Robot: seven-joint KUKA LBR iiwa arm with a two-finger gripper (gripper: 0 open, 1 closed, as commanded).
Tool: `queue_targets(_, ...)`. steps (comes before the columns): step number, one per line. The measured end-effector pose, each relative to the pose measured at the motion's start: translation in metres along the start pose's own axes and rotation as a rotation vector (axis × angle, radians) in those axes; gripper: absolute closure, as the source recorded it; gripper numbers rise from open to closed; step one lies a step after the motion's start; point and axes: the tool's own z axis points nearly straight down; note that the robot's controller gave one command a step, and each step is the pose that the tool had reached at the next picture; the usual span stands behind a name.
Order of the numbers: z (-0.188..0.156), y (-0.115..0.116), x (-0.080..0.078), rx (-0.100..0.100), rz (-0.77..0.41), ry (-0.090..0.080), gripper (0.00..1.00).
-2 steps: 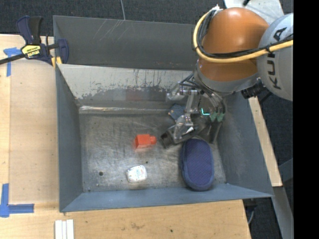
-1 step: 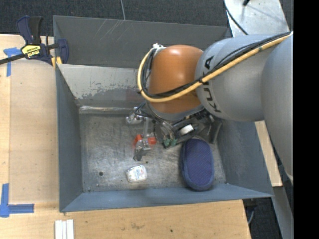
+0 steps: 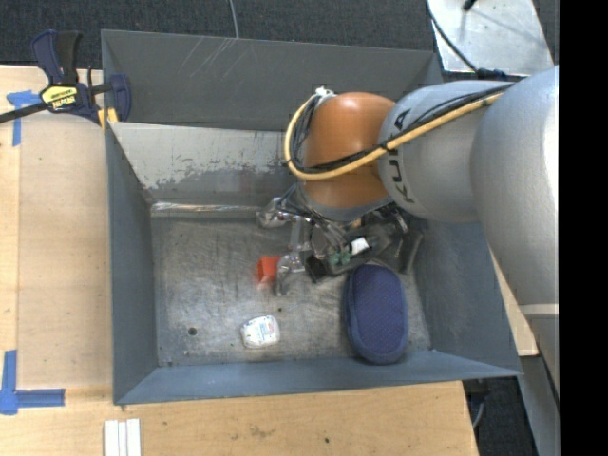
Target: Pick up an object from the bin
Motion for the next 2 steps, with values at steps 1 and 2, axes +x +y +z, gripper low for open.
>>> queue_targets(1,-0.008,0.002,-0.005,0.002,-0.002,-0.018,1.00)
queue_targets(2,-0.170,0.019,-0.008,0.003,0.010,-0.005,1.00)
